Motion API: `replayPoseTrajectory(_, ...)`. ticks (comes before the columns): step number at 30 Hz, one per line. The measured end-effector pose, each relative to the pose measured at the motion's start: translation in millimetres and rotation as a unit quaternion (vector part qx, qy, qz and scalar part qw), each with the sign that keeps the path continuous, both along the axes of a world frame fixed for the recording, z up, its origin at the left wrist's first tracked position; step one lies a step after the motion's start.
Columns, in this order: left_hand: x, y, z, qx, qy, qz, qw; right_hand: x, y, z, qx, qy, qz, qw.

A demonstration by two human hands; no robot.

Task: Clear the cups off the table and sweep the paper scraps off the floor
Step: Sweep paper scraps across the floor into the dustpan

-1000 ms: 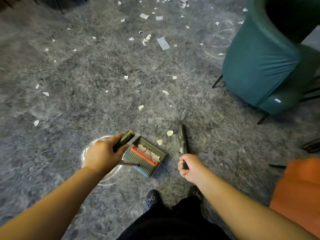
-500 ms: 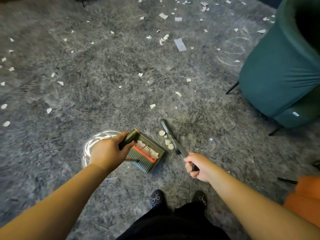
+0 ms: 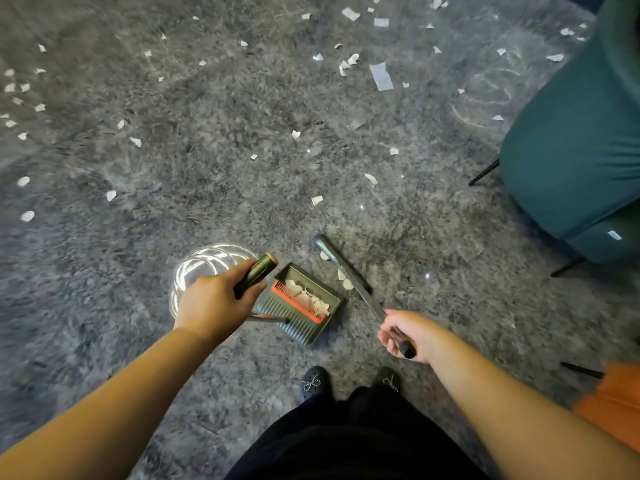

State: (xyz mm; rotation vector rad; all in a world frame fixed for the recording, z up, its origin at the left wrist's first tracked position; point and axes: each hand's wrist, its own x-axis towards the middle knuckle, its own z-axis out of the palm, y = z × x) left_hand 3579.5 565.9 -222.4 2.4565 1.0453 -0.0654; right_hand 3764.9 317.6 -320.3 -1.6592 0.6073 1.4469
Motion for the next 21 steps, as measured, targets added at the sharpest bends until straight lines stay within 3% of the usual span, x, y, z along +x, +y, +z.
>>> replayPoseTrajectory(5, -3.9, -10.9, -0.2, -0.007, 0.017, 0.010, 1.000, 8.2, 5.6, -1.5, -0.022, -0.099, 0.186, 0.977)
replayPoseTrajectory(13, 7.1, -30.3, -4.0, 0.004, 0.020, 0.017, 1.000, 14.9, -37.5, 1.8, -0.016, -0.171, 0.176, 0.969)
replayPoseTrajectory(21, 35.0, -33.6, -8.8, -0.020, 0.018, 0.029, 0.999, 68.3, -29.2, -34.5, -0.109, -0.135, 0.234, 0.957)
